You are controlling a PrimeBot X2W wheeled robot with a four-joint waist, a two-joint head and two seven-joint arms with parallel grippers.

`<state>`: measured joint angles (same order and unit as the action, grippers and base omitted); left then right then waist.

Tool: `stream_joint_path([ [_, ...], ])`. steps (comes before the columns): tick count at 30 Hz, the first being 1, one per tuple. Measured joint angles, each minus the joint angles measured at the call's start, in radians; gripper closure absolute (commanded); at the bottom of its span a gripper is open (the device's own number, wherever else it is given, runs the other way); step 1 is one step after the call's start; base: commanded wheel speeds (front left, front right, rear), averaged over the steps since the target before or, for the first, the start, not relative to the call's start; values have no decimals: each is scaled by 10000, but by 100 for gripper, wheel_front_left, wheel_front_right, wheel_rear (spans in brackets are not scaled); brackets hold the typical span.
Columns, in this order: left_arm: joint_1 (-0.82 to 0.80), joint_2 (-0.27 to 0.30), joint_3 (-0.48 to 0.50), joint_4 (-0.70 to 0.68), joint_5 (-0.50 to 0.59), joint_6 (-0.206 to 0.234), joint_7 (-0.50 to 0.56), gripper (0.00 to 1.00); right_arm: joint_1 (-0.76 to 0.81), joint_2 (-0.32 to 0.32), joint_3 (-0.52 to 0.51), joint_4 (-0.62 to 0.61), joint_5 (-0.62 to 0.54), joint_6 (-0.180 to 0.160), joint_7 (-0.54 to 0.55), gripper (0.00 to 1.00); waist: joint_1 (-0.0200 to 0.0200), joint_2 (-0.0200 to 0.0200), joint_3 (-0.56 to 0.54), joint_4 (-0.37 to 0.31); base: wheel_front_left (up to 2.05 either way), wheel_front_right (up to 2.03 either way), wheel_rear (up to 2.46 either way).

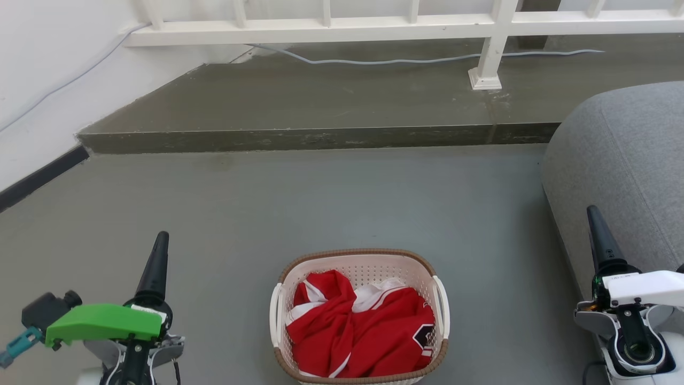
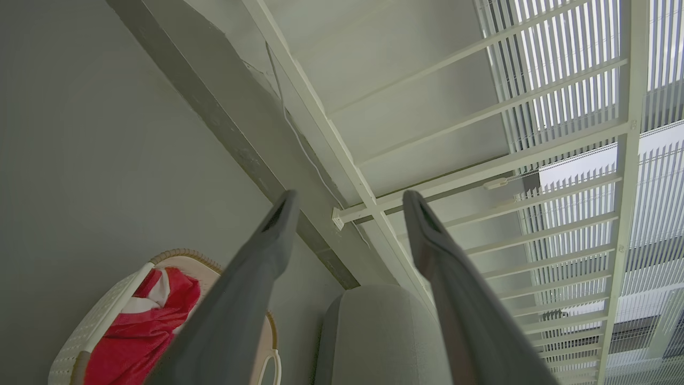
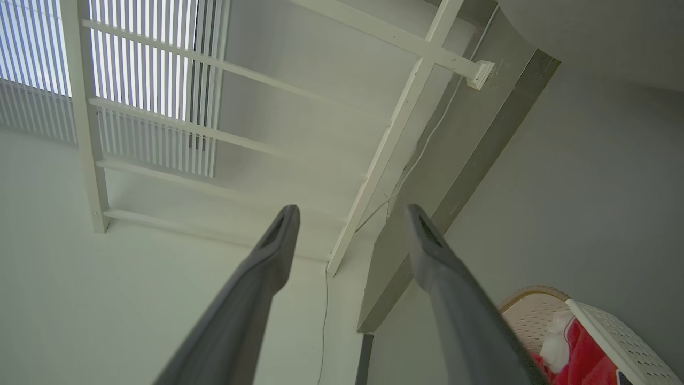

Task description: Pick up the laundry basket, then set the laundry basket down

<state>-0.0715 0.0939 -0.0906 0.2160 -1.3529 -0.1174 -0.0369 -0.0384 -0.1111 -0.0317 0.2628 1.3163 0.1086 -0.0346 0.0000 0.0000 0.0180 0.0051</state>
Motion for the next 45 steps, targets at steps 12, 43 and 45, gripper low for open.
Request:
stream_joint_path([
  [12, -360, 395, -541, -359, 2619, 123, -370, 0, -197, -407, 441, -591, -2683, -330, -376, 0, 0, 0, 3, 38, 0, 0, 0],
  [43, -722, 798, -2343, -1212, 8393, 1012, -1327, 0, -194, -859, 2006, -1057, -8460, -1459, -1338, 0, 0, 0, 54, 95, 0, 0, 0],
  [45, -721, 792, -2378, -1210, 8596, 1072, -1427, 0, -193, -859, 2033, -1057, -8705, -1501, -1421, 0, 0, 0, 56, 97, 0, 0, 0],
])
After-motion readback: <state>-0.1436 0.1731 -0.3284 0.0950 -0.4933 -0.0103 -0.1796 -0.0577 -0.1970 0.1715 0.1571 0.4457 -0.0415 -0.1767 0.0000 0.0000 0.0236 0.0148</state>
